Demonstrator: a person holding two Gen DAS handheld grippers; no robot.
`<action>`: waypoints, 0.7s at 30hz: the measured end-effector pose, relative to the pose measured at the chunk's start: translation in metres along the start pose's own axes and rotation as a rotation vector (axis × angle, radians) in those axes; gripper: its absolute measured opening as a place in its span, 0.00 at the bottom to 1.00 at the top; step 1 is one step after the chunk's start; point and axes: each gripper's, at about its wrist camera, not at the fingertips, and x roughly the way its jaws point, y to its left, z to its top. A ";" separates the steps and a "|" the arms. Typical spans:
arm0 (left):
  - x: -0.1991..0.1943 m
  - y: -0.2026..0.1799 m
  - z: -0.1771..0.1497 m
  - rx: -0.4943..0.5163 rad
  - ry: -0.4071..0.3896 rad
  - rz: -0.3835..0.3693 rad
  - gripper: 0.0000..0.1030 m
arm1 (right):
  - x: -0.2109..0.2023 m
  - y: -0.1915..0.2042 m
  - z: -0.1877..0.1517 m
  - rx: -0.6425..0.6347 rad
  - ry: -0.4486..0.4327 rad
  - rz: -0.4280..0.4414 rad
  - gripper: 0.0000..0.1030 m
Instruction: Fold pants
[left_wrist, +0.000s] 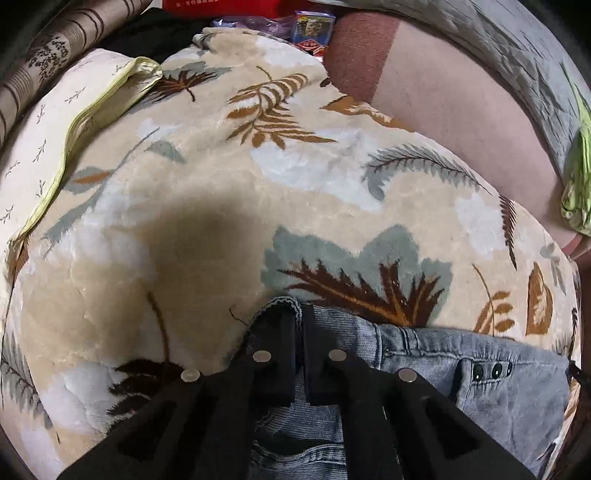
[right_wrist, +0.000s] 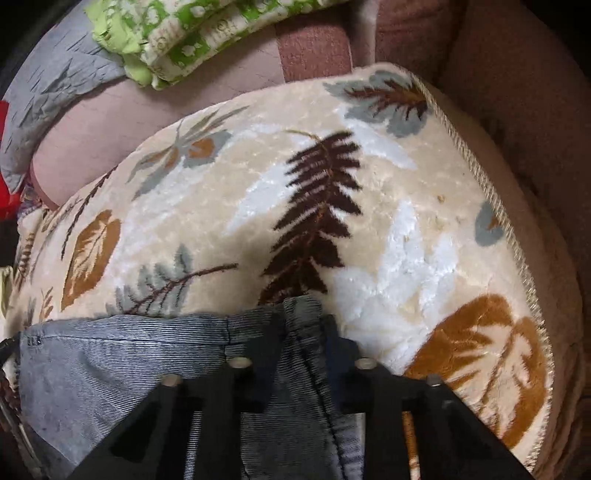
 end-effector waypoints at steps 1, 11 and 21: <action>-0.001 0.001 0.001 -0.003 -0.001 0.000 0.02 | -0.003 0.002 0.001 -0.008 -0.004 -0.003 0.17; -0.063 0.010 0.002 -0.034 -0.133 -0.117 0.02 | -0.055 0.003 0.007 0.019 -0.126 0.010 0.15; -0.146 0.018 -0.011 -0.044 -0.241 -0.258 0.02 | -0.114 -0.001 -0.002 0.064 -0.244 0.057 0.14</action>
